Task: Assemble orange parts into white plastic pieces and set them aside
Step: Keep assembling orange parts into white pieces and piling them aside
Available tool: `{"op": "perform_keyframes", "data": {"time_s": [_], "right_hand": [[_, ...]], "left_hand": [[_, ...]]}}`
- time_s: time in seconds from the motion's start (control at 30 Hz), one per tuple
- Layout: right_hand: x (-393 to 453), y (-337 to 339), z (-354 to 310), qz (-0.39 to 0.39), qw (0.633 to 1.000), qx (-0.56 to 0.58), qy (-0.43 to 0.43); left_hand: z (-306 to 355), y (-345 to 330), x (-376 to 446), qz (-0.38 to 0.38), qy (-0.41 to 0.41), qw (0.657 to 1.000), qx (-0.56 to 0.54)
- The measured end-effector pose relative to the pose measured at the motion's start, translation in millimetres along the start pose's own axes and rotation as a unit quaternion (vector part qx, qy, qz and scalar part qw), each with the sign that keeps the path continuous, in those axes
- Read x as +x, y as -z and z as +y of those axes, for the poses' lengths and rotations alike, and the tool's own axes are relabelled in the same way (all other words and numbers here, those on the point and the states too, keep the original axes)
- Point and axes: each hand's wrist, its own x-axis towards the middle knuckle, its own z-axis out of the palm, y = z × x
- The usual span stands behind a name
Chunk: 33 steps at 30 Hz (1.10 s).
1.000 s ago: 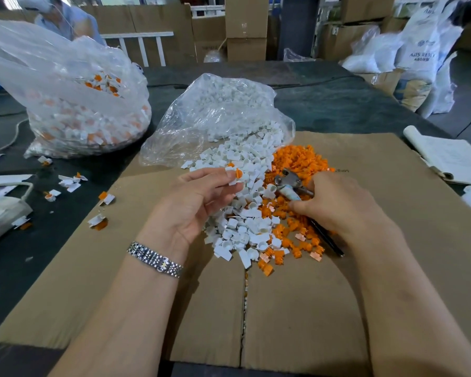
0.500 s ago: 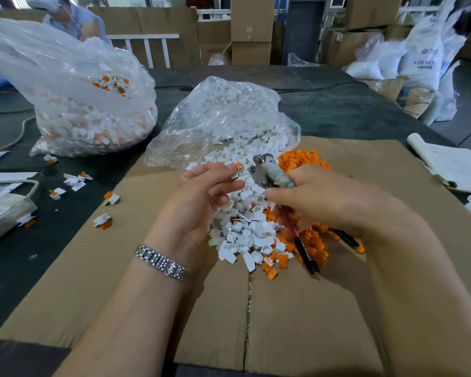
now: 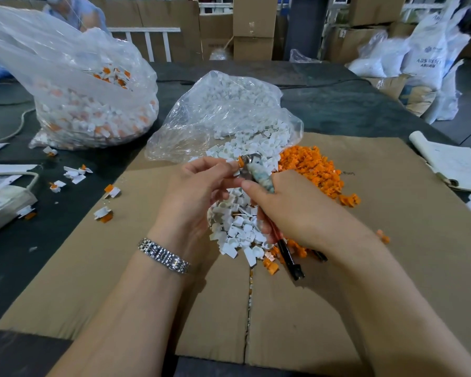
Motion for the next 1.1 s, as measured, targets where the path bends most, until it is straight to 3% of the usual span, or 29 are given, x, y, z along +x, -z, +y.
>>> {"op": "perform_keyframes", "data": {"time_s": [0.13, 0.27, 0.47, 0.57, 0.63, 0.7, 0.77, 0.83, 0.93, 1.03, 1.1], "right_hand": [[2.8, -13.4, 4.0, 0.074, 0.996, -0.055, -0.008], [5.2, -12.7, 8.6, 0.100, 0.987, -0.123, -0.004], [-0.4, -0.4, 4.3, -0.002, 0.999, 0.033, -0.030], [-2.9, 17.3, 6.4, -0.027, 0.997, 0.055, -0.056], [-1.7, 30.2, 12.2, 0.010, 0.998, -0.023, -0.051], [2.6, 40.7, 22.9, 0.070, 0.992, -0.087, -0.050], [8.1, 47.6, 35.2, 0.114, 0.983, -0.132, -0.062], [14.6, 49.3, 49.1, 0.132, 0.973, -0.172, -0.080], [22.2, 45.4, 66.3, 0.142, 0.955, -0.232, -0.115], [24.4, 38.1, 72.9, 0.156, 0.938, -0.282, -0.130], [25.1, 34.3, 74.5, 0.154, 0.934, -0.296, -0.130]], "left_hand": [[-0.1, 1.4, 1.1, 0.003, -0.002, 1.000, 0.027], [-1.8, 1.1, 1.1, -0.001, 0.000, 1.000, 0.026], [-3.2, 4.5, 3.6, 0.013, -0.007, 0.999, 0.045], [0.2, 14.6, 5.5, 0.074, -0.064, 0.991, 0.089], [3.6, 24.8, 9.0, 0.172, -0.121, 0.959, 0.191], [7.0, 35.3, 13.1, 0.276, -0.164, 0.895, 0.309], [8.9, 41.9, 14.3, 0.333, -0.186, 0.824, 0.419], [9.2, 44.7, 15.4, 0.315, -0.169, 0.798, 0.486], [4.7, 40.8, 17.2, 0.214, -0.114, 0.808, 0.537], [-0.8, 37.2, 20.2, 0.152, -0.058, 0.766, 0.621], [-4.7, 37.0, 22.5, 0.127, -0.034, 0.769, 0.626]]}}
